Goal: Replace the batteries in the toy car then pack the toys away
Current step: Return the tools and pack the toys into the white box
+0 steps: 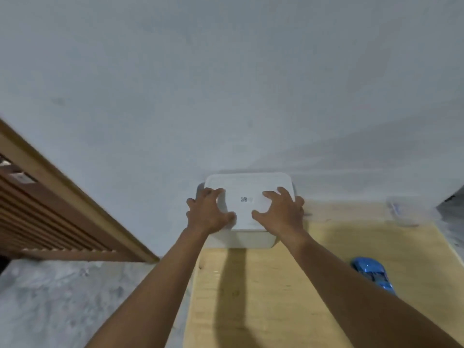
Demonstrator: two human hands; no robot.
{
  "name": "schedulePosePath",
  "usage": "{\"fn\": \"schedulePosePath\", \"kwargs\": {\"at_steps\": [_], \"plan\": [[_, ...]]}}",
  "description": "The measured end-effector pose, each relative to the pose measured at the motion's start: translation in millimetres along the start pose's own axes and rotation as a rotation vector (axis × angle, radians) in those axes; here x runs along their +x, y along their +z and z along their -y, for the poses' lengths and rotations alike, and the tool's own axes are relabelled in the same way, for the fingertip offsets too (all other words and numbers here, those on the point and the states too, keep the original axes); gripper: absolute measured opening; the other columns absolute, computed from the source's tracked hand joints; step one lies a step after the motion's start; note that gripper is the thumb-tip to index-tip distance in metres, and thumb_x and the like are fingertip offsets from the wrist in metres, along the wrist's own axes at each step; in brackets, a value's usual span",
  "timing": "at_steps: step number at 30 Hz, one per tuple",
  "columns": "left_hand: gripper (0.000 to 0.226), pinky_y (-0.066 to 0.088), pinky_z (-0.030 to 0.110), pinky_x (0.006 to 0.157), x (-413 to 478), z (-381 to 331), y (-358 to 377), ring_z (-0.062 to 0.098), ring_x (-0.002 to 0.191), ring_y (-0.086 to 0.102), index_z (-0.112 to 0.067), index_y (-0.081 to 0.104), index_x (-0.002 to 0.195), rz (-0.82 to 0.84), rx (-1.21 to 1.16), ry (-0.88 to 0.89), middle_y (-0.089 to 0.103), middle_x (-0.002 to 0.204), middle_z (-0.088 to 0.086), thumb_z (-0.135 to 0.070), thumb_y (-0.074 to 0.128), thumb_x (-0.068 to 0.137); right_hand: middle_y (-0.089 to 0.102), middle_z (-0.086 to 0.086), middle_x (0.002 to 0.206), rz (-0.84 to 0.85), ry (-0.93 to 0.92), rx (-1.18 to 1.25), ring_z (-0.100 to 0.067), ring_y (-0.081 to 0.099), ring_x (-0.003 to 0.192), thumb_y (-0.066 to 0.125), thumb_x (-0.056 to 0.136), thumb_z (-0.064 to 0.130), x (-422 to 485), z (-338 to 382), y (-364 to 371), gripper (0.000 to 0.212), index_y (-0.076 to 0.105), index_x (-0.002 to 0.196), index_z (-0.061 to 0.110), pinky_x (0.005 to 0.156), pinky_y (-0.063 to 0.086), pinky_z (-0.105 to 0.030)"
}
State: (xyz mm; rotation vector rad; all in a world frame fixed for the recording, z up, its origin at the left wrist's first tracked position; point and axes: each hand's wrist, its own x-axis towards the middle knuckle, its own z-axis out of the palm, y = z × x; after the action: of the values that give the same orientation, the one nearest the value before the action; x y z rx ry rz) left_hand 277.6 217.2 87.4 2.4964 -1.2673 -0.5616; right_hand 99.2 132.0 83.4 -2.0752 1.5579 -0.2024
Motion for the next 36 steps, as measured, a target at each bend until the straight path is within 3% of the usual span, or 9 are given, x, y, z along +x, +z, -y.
{"fn": "schedulePosePath", "kwargs": {"at_steps": [9, 18, 21, 24, 27, 34, 36], "plan": [[0.084, 0.042, 0.046, 0.102, 17.6, 33.1, -1.1, 0.038, 0.138, 0.03, -0.037, 0.035, 0.156, 0.045, 0.043, -0.066, 0.028, 0.162, -0.007, -0.056, 0.073, 0.084, 0.026, 0.01, 0.161, 0.075, -0.012, -0.039, -0.038, 0.025, 0.139, 0.067, 0.075, 0.059, 12.4, 21.0, 36.4, 0.073, 0.047, 0.144, 0.041, 0.113, 0.035, -0.043], [0.077, 0.045, 0.048, 0.099, 31.0, 46.1, 7.3, 0.039, 0.132, 0.033, -0.028, 0.03, 0.154, 0.045, 0.158, -0.076, 0.025, 0.161, -0.005, -0.059, 0.059, 0.09, 0.027, 0.01, 0.16, 0.081, -0.127, -0.169, -0.037, 0.027, 0.138, 0.059, 0.083, 0.063, 10.3, 13.4, 38.9, 0.073, 0.039, 0.149, 0.038, 0.112, 0.033, -0.042], [0.081, 0.042, 0.05, 0.1, 33.9, 49.0, 10.7, 0.038, 0.131, 0.035, -0.025, 0.028, 0.154, 0.029, 0.179, -0.068, 0.023, 0.159, -0.004, -0.064, 0.056, 0.089, 0.012, 0.007, 0.166, 0.145, -0.145, -0.167, -0.039, 0.016, 0.147, 0.054, 0.085, 0.068, 17.3, 2.7, 40.0, 0.085, 0.023, 0.156, 0.033, 0.117, 0.027, -0.047], [0.084, 0.038, 0.051, 0.103, 30.5, 53.7, 18.2, 0.038, 0.132, 0.036, -0.024, 0.019, 0.159, 0.006, 0.194, -0.046, 0.015, 0.164, -0.003, -0.067, 0.047, 0.092, -0.014, 0.009, 0.167, 0.184, -0.187, -0.219, -0.035, -0.008, 0.153, 0.038, 0.088, 0.077, 18.6, -13.7, 48.4, 0.093, -0.002, 0.159, 0.034, 0.122, 0.014, -0.054], [0.087, 0.036, 0.051, 0.107, 19.7, 59.9, 33.9, 0.039, 0.135, 0.035, -0.022, 0.007, 0.164, -0.027, 0.203, -0.01, 0.002, 0.17, 0.0, -0.069, 0.026, 0.093, -0.019, 0.009, 0.166, 0.165, -0.221, -0.254, -0.032, -0.015, 0.153, 0.032, 0.088, 0.08, 19.1, -21.8, 54.0, 0.092, -0.007, 0.159, 0.035, 0.122, 0.013, -0.057], [0.081, 0.022, 0.061, 0.119, 19.9, 64.1, 40.0, 0.04, 0.156, 0.005, -0.022, -0.005, 0.165, 0.004, 0.201, 0.005, -0.017, 0.172, -0.004, -0.062, 0.027, 0.103, -0.002, 0.005, 0.168, 0.089, -0.226, -0.297, -0.034, -0.003, 0.154, 0.036, 0.08, 0.086, 33.3, -17.3, 51.4, 0.097, 0.009, 0.157, 0.035, 0.12, 0.013, -0.061], [0.081, 0.02, 0.062, 0.119, 19.9, 63.4, 39.6, 0.04, 0.157, 0.003, -0.023, -0.006, 0.165, 0.014, 0.2, 0.004, -0.019, 0.172, -0.005, -0.063, 0.026, 0.103, -0.007, 0.007, 0.168, 0.104, -0.2, -0.3, -0.036, -0.007, 0.154, 0.032, 0.079, 0.089, 37.6, -17.3, 50.7, 0.098, 0.004, 0.157, 0.038, 0.12, 0.011, -0.062]]}}
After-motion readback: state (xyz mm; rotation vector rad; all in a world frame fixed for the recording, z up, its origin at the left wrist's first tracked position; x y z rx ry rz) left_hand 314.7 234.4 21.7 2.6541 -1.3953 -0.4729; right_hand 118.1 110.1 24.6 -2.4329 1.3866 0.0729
